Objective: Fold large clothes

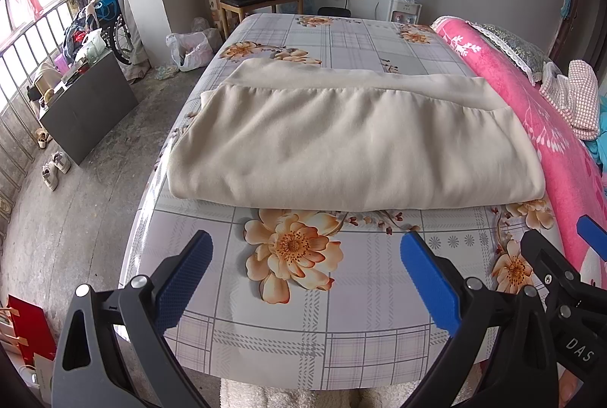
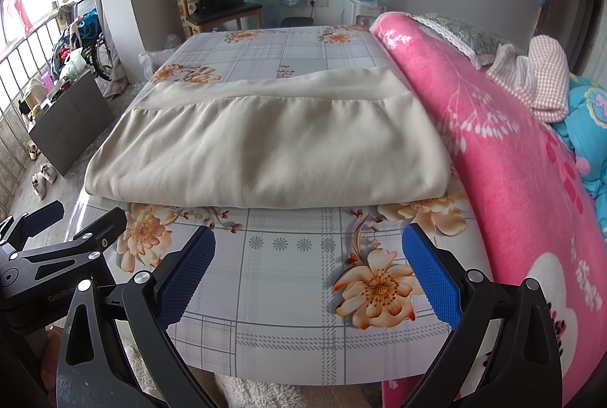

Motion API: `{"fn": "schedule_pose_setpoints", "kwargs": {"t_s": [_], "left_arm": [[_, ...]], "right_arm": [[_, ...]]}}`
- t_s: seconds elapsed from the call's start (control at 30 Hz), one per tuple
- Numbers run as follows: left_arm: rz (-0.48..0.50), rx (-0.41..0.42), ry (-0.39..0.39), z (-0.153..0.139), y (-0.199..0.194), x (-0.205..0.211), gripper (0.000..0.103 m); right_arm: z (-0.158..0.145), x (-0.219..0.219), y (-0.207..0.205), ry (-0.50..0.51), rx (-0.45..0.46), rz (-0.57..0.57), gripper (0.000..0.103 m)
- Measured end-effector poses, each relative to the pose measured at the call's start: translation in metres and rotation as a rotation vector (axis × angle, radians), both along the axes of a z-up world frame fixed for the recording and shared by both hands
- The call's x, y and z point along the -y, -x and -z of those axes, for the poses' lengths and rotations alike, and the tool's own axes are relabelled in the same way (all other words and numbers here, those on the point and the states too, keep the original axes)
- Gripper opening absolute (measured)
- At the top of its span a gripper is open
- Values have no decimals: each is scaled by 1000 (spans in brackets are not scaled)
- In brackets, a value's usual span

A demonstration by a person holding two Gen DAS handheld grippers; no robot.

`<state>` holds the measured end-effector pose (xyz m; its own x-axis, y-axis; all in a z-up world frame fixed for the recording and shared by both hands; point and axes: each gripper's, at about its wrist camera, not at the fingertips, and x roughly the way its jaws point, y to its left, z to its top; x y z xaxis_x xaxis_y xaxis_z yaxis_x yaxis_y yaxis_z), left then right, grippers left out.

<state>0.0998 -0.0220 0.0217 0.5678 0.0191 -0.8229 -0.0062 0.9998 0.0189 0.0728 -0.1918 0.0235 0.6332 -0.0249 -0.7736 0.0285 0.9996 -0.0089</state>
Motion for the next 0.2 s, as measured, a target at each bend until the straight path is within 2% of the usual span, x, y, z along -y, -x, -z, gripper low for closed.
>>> {"fn": "schedule_pose_setpoints", "kwargs": {"t_s": [0.2], "left_arm": [[-3, -3, 1, -1, 0, 0, 97]], "right_arm": [[3, 0, 2, -1, -1, 2, 95]]}}
